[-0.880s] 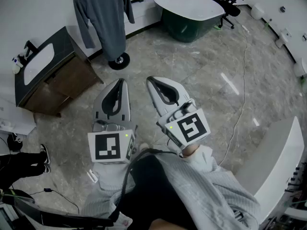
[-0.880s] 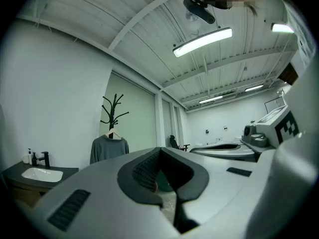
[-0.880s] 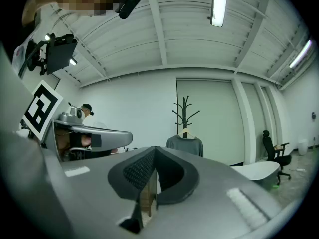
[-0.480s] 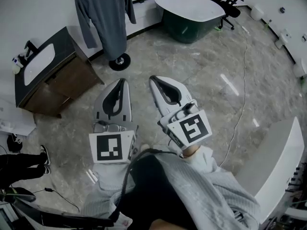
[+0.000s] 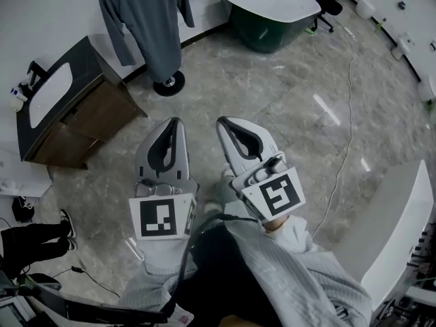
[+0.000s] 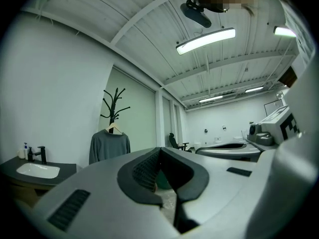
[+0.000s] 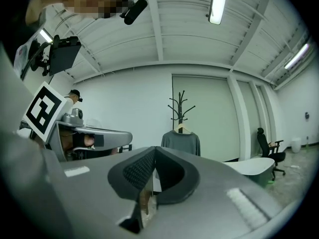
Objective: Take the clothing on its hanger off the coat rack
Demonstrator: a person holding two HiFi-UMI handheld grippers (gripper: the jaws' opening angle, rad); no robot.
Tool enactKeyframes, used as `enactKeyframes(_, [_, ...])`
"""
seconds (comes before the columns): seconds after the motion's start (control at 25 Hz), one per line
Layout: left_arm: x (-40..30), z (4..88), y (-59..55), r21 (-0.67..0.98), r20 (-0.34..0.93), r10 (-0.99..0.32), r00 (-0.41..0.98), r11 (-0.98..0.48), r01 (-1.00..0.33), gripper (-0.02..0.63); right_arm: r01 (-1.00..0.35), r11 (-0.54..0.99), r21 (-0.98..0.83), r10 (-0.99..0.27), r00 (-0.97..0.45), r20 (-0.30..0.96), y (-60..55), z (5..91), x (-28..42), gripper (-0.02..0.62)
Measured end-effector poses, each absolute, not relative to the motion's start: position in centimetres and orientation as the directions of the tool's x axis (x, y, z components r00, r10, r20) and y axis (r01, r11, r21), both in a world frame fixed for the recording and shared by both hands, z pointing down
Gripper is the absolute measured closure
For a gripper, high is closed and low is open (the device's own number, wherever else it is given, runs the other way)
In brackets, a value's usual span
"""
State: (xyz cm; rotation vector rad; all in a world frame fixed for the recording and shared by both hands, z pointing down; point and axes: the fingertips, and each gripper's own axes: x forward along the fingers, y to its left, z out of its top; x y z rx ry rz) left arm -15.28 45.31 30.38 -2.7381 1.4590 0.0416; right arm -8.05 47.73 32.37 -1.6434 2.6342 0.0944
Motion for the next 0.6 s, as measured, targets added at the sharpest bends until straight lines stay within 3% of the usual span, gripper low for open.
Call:
enactKeyframes(0.32, [-11.5, 33.5, 35.1, -0.027, 0.008, -0.845, 0.534, -0.534, -0.845, 0.601, -0.87, 0.493, 0.01, -0.87, -0.493, -0.007, 37.4, 36.3, -4.0, 0.592])
enactKeyframes(0.6, [-5.1, 30.1, 20.6, -0.052, -0.029, -0.883, 0.469, -0.467, -0.883, 0.601, -0.808, 0.588, 0.037, -0.807, -0.589, -0.053, 22.5, 32.4, 1.7, 0.592])
